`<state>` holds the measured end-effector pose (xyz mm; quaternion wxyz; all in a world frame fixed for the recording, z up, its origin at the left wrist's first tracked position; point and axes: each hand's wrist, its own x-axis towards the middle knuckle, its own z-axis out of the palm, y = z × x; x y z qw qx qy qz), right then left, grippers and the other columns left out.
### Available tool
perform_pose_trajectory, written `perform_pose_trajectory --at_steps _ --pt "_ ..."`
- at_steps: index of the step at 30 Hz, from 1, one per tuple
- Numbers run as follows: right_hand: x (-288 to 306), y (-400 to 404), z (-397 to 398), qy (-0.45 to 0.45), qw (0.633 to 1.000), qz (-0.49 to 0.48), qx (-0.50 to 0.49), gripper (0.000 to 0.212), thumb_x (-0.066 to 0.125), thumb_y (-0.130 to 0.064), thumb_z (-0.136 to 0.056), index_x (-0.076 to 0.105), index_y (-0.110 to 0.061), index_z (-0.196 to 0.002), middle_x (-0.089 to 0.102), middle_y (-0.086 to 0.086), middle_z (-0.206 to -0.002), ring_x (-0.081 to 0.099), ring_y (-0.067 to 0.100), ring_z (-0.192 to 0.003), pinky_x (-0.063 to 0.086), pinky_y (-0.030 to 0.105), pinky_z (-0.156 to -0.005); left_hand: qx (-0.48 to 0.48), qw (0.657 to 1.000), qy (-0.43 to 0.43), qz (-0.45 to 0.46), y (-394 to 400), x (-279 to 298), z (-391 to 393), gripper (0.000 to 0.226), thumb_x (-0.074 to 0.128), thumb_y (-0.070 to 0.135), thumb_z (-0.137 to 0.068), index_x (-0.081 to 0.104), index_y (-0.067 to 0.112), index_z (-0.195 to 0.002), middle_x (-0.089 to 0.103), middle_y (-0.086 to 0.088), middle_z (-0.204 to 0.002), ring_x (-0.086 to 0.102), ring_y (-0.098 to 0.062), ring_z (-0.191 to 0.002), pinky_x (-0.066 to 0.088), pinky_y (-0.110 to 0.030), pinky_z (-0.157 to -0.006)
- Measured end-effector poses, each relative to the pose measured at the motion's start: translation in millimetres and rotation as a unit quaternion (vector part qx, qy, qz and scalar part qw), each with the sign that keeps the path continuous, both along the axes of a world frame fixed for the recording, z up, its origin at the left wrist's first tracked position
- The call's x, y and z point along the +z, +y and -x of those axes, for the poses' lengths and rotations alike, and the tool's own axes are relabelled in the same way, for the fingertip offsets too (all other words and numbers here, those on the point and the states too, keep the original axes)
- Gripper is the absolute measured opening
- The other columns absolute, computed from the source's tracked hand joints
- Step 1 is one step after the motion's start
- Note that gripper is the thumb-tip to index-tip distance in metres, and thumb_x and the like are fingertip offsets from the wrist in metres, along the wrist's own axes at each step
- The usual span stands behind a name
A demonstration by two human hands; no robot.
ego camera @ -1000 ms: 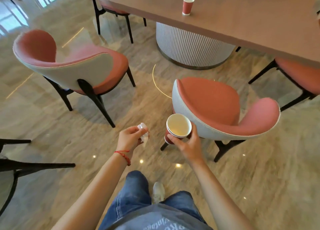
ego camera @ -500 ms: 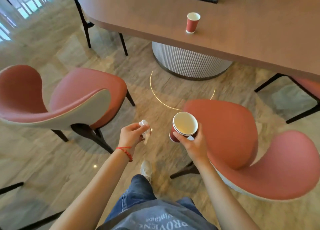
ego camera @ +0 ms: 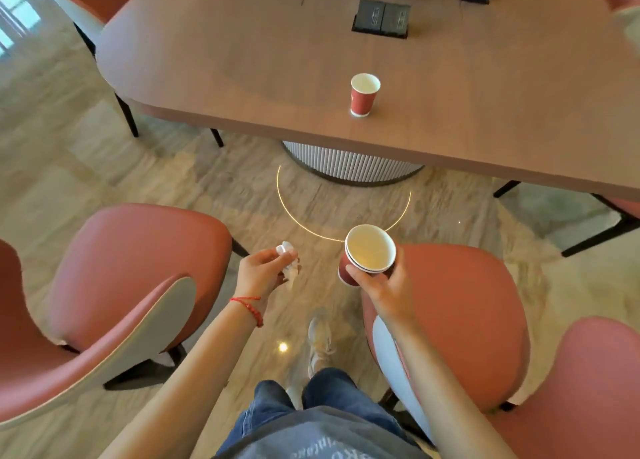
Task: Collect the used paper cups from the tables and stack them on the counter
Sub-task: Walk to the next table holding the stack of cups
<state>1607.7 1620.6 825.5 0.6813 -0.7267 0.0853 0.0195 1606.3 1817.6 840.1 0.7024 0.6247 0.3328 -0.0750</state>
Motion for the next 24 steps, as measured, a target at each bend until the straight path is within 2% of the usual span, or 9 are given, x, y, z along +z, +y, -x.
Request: perform_pose_trajectory --at_steps 4,7,9,12,16,19,21,22,24 --pt "2 -2 -61 -0.007 1.000 0.005 -0.005 0.053 0.083 -0.027 -0.059 0.054 -0.031 -0.103 0.068 -0.021 -0.094 0.063 -0.005 -0.088 0.047 0.009 -0.071 -0.013 1.000 -0.005 -0.009 -5 4 -64 0.009 0.071 0.014 -0.079 0.068 0.006 -0.075 0.067 -0.008 -0.071 0.062 -0.013 -0.061 0.049 -0.016 -0.051" --pt "11 -7 -105 -0.010 1.000 0.010 -0.001 0.059 0.082 -0.043 -0.055 0.054 -0.034 -0.106 0.067 -0.022 -0.098 0.063 -0.001 -0.094 0.048 0.013 -0.077 -0.027 0.999 -0.013 -0.017 -10 12 -108 0.009 0.073 0.017 -0.078 0.070 0.010 -0.072 0.069 -0.006 -0.070 0.063 -0.014 -0.063 0.049 -0.017 -0.051" --pt "16 -10 -131 -0.011 1.000 0.015 0.007 0.062 0.081 -0.046 -0.054 0.053 -0.035 -0.108 0.066 -0.021 -0.099 0.062 0.000 -0.096 0.048 0.016 -0.081 -0.028 0.999 -0.020 -0.018 -11 17 -135 0.010 0.072 0.015 -0.078 0.069 0.011 -0.070 0.070 -0.006 -0.069 0.065 -0.017 -0.066 0.051 -0.021 -0.056" --pt "18 -12 -162 -0.011 1.000 0.022 -0.001 0.061 0.082 -0.036 -0.056 0.051 -0.034 -0.109 0.065 -0.018 -0.099 0.061 0.000 -0.096 0.049 0.024 -0.085 -0.017 1.000 -0.023 -0.006 -12 20 -164 0.011 0.071 0.012 -0.078 0.068 0.008 -0.068 0.069 -0.006 -0.065 0.067 -0.018 -0.064 0.055 -0.023 -0.060" --pt "18 -14 -205 -0.015 1.000 0.013 -0.021 0.058 0.083 -0.035 -0.055 0.052 -0.035 -0.105 0.065 -0.026 -0.095 0.061 -0.006 -0.090 0.047 0.011 -0.074 -0.040 0.999 -0.018 -0.013 -13 22 -215 0.012 0.070 0.011 -0.080 0.067 0.002 -0.072 0.065 -0.014 -0.073 0.063 -0.024 -0.070 0.053 -0.029 -0.066" --pt "17 -14 -240 -0.017 0.999 0.005 -0.050 0.056 0.082 -0.026 -0.059 0.052 -0.034 -0.105 0.064 -0.018 -0.098 0.061 -0.005 -0.090 0.047 0.011 -0.073 -0.067 0.997 -0.025 -0.004 -15 22 -263 0.010 0.068 0.010 -0.081 0.066 0.001 -0.078 0.065 -0.015 -0.077 0.064 -0.019 -0.066 0.054 -0.026 -0.064" --pt "17 -12 -265 -0.018 0.998 0.000 -0.057 0.056 0.084 -0.019 -0.063 0.051 -0.033 -0.106 0.062 -0.012 -0.104 0.061 0.002 -0.094 0.049 0.014 -0.075 -0.089 0.995 -0.032 -0.013 -15 20 -295 0.011 0.069 0.012 -0.081 0.067 0.002 -0.077 0.065 -0.012 -0.074 0.063 -0.015 -0.061 0.054 -0.022 -0.059" --pt "17 -10 -278 -0.018 0.998 -0.004 -0.059 0.056 0.085 -0.014 -0.065 0.051 -0.031 -0.107 0.062 -0.008 -0.105 0.061 0.005 -0.095 0.049 0.013 -0.073 -0.097 0.995 -0.033 -0.019 -14 19 -312 0.011 0.069 0.012 -0.081 0.066 0.003 -0.076 0.064 -0.012 -0.074 0.061 -0.016 -0.063 0.053 -0.024 -0.061" --pt "19 -4 -305 -0.017 0.997 -0.008 -0.070 0.054 0.084 -0.011 -0.065 0.051 -0.028 -0.106 0.062 -0.005 -0.103 0.062 0.001 -0.090 0.049 0.010 -0.067 -0.105 0.994 -0.030 -0.015 -12 17 -343 0.011 0.069 0.011 -0.081 0.066 0.004 -0.073 0.063 -0.013 -0.075 0.060 -0.022 -0.069 0.052 -0.034 -0.071"
